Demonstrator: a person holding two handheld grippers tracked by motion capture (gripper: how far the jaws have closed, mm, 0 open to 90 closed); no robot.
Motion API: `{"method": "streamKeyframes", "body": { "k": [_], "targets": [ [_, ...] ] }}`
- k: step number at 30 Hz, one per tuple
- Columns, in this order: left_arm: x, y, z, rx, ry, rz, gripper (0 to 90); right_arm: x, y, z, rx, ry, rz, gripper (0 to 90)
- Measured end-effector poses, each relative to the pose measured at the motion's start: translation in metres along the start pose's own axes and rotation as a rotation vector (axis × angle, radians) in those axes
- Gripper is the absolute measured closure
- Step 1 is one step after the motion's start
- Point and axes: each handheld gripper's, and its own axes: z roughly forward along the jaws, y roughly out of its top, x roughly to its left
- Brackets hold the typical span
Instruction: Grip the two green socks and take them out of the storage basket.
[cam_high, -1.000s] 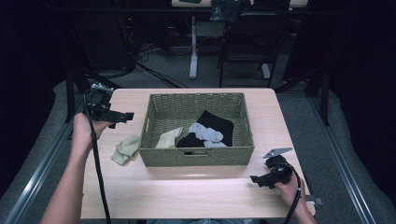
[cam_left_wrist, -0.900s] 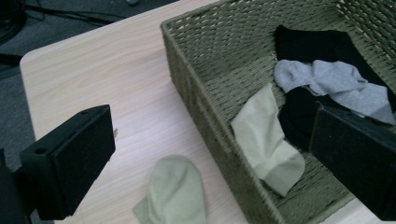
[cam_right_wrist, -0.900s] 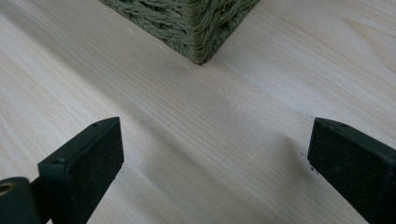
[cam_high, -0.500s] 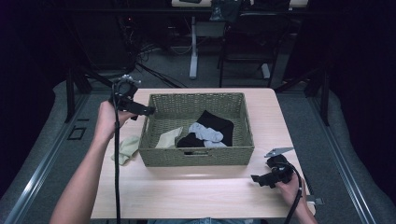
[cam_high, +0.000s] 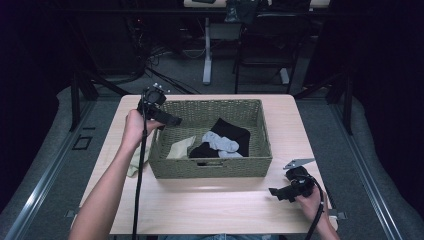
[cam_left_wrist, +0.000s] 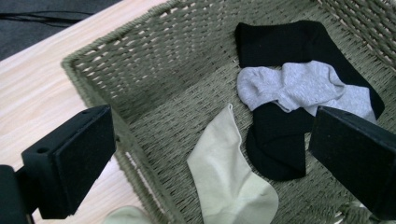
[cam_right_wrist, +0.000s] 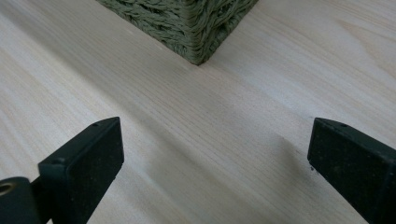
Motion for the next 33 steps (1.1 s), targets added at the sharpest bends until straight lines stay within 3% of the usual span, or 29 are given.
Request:
{"method": "streamKeyframes", "body": {
  "k": [23, 33],
  "targets": [
    [-0.009, -0.001, 0.041, 0.066, -0.029, 0.011, 1.9, -0.001, 0.000, 0.001, 0.005, 0.004, 0.001, 3.1],
    [-0.017, -0.002, 0.063, 0.116, -0.042, 0.034, 4.7, -0.001, 0.000, 0.001, 0.004, 0.002, 0.005, 3.2]
  ]
}}
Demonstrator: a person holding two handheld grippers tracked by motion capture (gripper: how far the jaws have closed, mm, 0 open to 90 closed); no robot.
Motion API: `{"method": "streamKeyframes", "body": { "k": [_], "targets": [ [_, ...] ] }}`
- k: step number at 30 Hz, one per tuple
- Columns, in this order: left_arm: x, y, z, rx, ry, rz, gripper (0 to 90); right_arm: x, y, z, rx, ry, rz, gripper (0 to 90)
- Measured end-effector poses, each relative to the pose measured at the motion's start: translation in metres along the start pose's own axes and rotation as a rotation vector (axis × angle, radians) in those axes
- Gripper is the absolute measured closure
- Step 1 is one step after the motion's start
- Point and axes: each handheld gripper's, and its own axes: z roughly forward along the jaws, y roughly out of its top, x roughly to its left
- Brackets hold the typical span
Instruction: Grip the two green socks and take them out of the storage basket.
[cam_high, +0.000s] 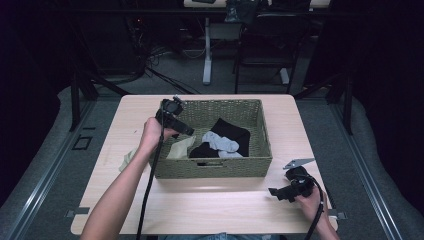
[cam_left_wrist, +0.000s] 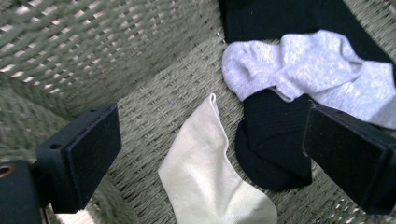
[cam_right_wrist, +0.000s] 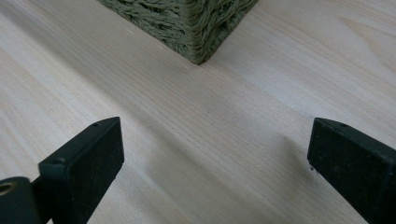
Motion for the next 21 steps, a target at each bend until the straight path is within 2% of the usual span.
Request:
{"method": "streamKeyframes", "body": {
  "k": [5, 10, 17, 18, 21],
  "targets": [
    [-0.004, -0.001, 0.014, 0.040, 0.002, 0.015, 8.8, 0.000, 0.000, -0.001, 0.005, 0.005, -0.003, 3.2],
    [-0.007, 0.000, 0.031, 0.069, -0.002, 0.017, 14.4, 0.000, -0.001, -0.001, -0.005, -0.011, 0.005, 3.2],
    [-0.007, 0.004, 0.050, 0.087, -0.005, -0.003, 19.7, 0.000, -0.001, -0.002, -0.004, -0.003, 0.001, 3.2],
    [-0.007, 0.005, 0.055, 0.106, 0.001, -0.002, 21.6, 0.001, -0.001, -0.002, -0.001, -0.002, -0.001, 3.2],
    [-0.006, 0.007, 0.064, 0.121, 0.000, -0.008, 25.6, 0.002, -0.001, -0.002, -0.002, 0.000, -0.004, 3.2]
  ]
}}
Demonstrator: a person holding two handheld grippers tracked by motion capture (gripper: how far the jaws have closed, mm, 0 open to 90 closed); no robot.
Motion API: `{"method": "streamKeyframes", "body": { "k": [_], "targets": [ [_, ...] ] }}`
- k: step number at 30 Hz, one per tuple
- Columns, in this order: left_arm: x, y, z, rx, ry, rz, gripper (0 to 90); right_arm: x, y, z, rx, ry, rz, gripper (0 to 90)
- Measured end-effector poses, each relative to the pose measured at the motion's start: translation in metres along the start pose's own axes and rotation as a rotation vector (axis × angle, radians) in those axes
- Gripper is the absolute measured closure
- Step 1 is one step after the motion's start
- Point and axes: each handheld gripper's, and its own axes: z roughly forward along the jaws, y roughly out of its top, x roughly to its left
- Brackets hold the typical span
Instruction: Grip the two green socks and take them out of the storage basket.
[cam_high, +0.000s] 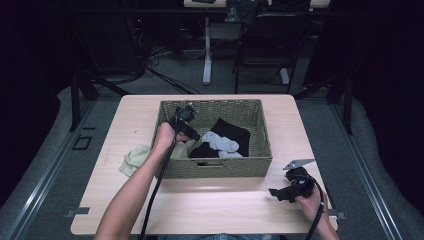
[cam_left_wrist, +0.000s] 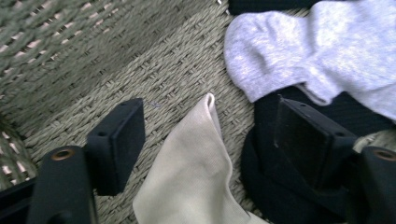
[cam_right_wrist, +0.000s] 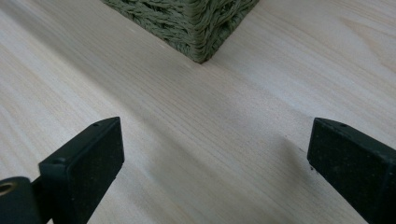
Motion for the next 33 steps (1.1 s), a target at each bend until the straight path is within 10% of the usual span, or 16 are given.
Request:
{"method": "streamKeyframes", "body": {
  "k": [9, 16, 33],
  "targets": [
    [0.005, 0.004, 0.023, 0.082, -0.009, -0.009, 44.8, 0.000, 0.000, -0.001, -0.003, 0.001, 0.005, 3.3],
    [0.006, 0.003, 0.022, 0.108, -0.008, -0.001, 79.9, 0.000, 0.000, -0.001, -0.004, -0.001, 0.003, 3.5],
    [0.001, -0.012, -0.053, -0.150, -0.006, 0.026, 86.5, -0.001, 0.000, -0.003, -0.002, -0.013, -0.002, 3.4]
  ]
}}
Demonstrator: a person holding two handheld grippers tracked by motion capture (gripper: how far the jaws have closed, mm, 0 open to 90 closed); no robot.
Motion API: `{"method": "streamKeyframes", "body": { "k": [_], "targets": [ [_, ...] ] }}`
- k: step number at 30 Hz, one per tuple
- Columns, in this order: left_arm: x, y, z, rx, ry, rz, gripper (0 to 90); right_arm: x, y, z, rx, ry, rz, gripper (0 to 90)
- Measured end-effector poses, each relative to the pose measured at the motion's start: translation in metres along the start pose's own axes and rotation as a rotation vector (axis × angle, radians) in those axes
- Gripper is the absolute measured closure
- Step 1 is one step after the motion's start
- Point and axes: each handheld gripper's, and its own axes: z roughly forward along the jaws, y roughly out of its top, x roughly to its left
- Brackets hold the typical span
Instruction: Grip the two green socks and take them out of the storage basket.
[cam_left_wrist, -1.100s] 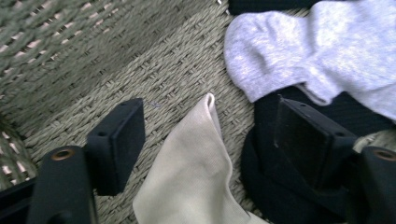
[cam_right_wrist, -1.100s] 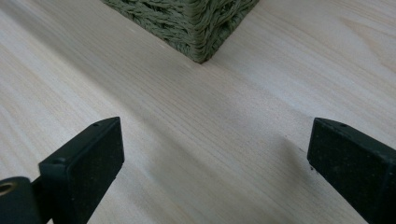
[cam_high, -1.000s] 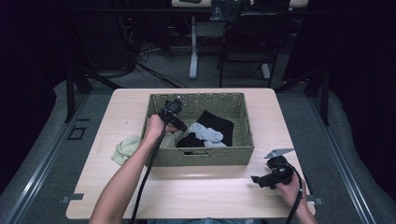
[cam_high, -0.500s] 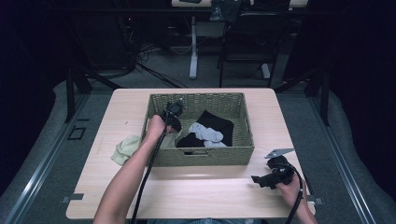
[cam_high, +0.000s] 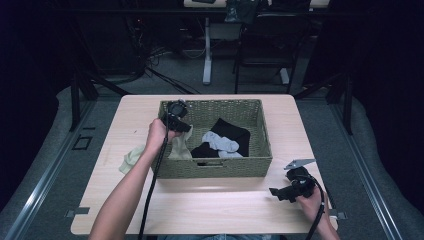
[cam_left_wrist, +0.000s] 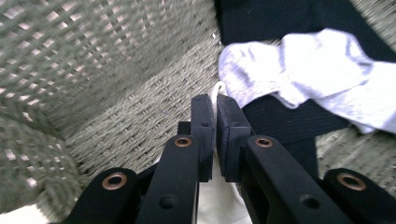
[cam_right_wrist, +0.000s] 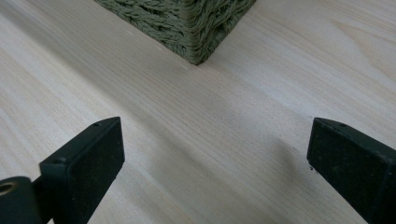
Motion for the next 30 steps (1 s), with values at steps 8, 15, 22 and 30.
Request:
{"method": "streamKeyframes", "body": {
  "k": [8, 15, 22, 30],
  "targets": [
    [-0.001, 0.004, -0.033, -0.063, 0.021, 0.021, 86.7, 0.001, 0.000, 0.000, -0.007, 0.005, 0.003, 3.4],
    [-0.004, 0.013, -0.059, -0.103, 0.031, 0.040, 86.7, 0.001, 0.000, 0.000, -0.003, 0.004, 0.003, 3.4],
    [-0.006, 0.022, -0.084, -0.136, 0.048, 0.054, 86.6, 0.001, 0.000, 0.001, -0.005, 0.003, 0.002, 3.4],
    [-0.003, 0.023, -0.125, -0.183, 0.079, 0.067, 86.7, 0.001, 0.000, 0.001, 0.002, 0.000, -0.002, 3.4]
  ]
}}
